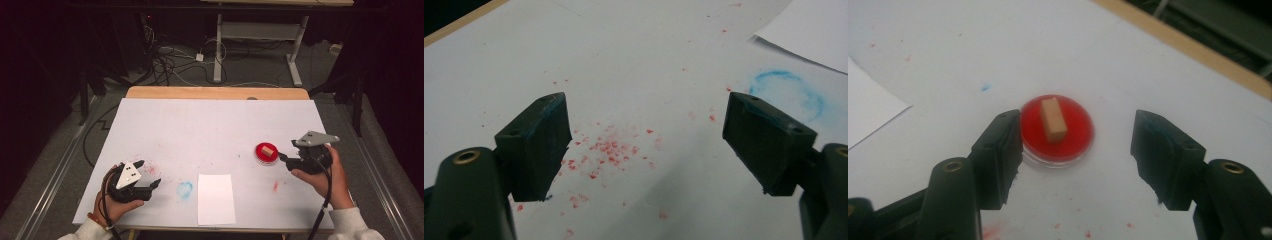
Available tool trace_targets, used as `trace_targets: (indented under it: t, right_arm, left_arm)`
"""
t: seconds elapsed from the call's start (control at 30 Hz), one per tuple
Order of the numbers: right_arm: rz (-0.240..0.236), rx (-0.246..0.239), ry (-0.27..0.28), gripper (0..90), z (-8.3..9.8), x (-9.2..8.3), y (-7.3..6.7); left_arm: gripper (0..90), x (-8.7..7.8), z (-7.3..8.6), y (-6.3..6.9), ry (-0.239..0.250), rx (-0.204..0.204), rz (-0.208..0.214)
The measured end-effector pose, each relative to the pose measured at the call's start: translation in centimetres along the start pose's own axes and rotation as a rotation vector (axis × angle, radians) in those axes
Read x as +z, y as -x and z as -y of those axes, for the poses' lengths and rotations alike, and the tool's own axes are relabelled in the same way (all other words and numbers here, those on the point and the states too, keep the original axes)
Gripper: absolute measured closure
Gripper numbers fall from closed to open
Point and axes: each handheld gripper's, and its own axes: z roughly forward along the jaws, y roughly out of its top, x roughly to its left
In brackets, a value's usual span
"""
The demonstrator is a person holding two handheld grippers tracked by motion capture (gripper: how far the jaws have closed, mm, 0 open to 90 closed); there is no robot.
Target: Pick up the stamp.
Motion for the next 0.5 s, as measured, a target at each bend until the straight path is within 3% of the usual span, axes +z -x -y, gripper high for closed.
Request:
trace_targets:
  t: [0.17, 0.2, 0.5]
  right_arm:
    - [-0.031, 0.0, -0.028, 41.3, -1.5, 1.5, 0.6]
    - [-0.051, -0.004, -0.067, 41.6, -1.9, 2.7, 0.8]
    - [-0.139, 0.061, -0.159, 49.6, -1.6, 6.7, 1.6]
  left_arm:
    - [18.9, 0.1, 0.2, -0.1, -0.01, -0.001, -0.001]
    - [18.9, 0.1, 0.3, -0.1, -0.013, -0.002, 0.0]
    - [18.9, -0.2, 0.6, -0.3, -0.014, -0.026, -0.007]
